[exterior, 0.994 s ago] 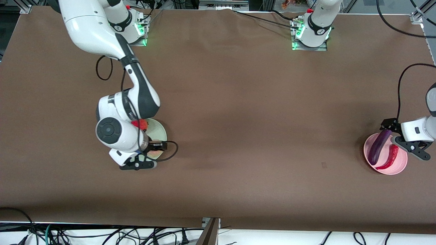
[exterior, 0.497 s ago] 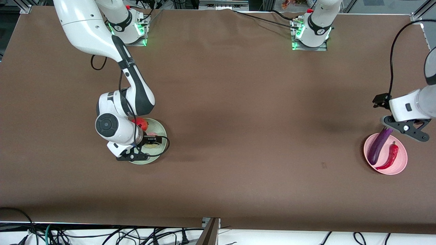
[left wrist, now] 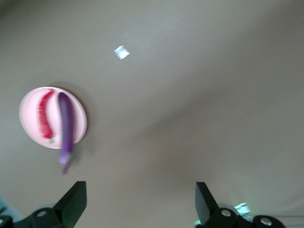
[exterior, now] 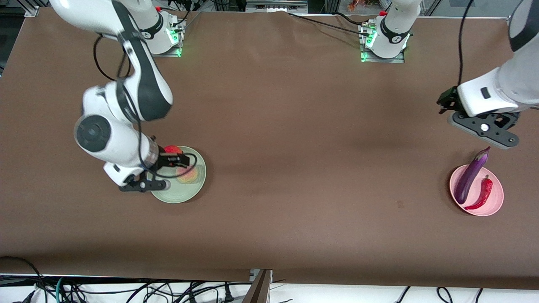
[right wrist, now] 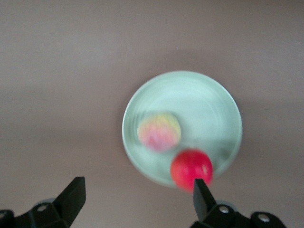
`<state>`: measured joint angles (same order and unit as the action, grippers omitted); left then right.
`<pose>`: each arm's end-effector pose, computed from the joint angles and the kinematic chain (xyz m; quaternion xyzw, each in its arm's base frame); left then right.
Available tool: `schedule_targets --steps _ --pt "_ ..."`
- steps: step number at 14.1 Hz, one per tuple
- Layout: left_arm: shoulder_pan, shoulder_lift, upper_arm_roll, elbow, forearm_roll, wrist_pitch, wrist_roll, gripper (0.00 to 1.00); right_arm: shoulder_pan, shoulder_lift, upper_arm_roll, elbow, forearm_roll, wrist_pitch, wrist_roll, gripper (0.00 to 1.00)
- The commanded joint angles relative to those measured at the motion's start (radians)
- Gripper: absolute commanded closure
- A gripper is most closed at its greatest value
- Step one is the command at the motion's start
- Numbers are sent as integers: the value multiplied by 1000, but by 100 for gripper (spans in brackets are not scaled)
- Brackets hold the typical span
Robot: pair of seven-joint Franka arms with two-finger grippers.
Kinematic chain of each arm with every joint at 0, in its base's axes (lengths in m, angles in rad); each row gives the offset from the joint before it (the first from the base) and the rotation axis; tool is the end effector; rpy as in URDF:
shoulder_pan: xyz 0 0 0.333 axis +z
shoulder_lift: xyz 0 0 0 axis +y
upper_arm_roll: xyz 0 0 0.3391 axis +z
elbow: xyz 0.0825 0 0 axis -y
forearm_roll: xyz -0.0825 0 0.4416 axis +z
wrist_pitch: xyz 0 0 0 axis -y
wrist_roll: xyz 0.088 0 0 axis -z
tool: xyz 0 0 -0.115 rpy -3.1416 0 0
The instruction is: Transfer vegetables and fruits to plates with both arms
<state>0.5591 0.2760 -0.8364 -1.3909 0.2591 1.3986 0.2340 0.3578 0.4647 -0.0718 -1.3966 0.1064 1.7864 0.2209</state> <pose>0.6532 -0.0822 0.5930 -0.9660 0.2410 0.0893 0.0288 0.7157 0.2301 0.4314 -0.9984 -0.0224 0.0445 0.0249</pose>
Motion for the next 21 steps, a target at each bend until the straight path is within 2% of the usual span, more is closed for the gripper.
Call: schedule_targets --steps 1,2,3,5,8,11,16,21 --pt "-239 -101 408 -31 -229 57 -16 0 -8 -153 -11 -54 -5 -126 6 0" --pt "-340 -145 533 -90 -274 78 -18 0 -8 -202 -26 -80 -8 -159 2 0" --pt "-419 -190 627 -140 -274 106 -19 0 -8 -254 -42 -117 -17 -179 -11 0" --pt "-476 -242 700 -195 -265 143 -16 0 -8 -340 -66 -208 -45 -171 -92 0" --pt "-566 -305 804 -269 -267 163 -73 0 -8 -370 -104 -220 -47 -171 -168 0" --pt "-571 -285 807 -249 -259 161 -131 0 -10 -360 -160 -217 -82 -160 -273 0" --pt "-573 -276 804 -246 -258 163 -136 0 -14 -313 -161 -105 -86 -159 -261 0" --pt "-571 -273 810 -243 -259 155 -136 0 -13 -313 -161 -93 -96 -162 -261 0"
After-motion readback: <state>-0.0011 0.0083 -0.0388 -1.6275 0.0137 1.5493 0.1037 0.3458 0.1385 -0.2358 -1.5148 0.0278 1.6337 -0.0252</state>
